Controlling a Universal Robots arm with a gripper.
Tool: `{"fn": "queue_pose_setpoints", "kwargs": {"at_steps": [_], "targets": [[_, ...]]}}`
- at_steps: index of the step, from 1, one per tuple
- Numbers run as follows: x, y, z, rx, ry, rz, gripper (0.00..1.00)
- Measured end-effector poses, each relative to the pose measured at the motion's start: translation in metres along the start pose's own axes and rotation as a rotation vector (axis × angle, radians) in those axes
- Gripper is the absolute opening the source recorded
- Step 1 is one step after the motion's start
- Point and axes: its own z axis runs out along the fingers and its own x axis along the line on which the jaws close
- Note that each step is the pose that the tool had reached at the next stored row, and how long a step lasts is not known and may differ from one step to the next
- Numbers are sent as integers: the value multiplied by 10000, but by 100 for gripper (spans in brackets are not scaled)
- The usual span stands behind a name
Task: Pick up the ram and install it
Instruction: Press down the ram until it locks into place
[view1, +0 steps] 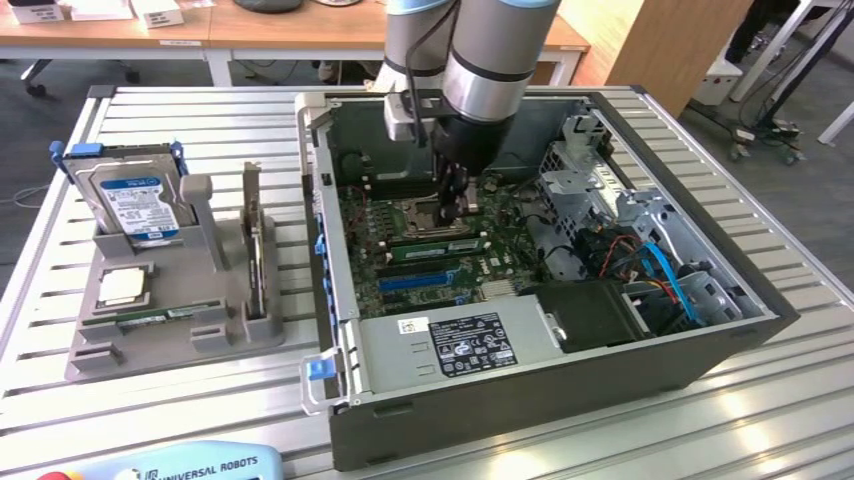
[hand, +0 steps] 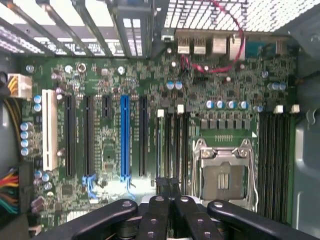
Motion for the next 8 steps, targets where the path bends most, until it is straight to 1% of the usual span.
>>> {"fn": "queue_pose_setpoints", "kwargs": {"at_steps": [8], "targets": [[-2,-164,-5,-1,0,0,10]]}}
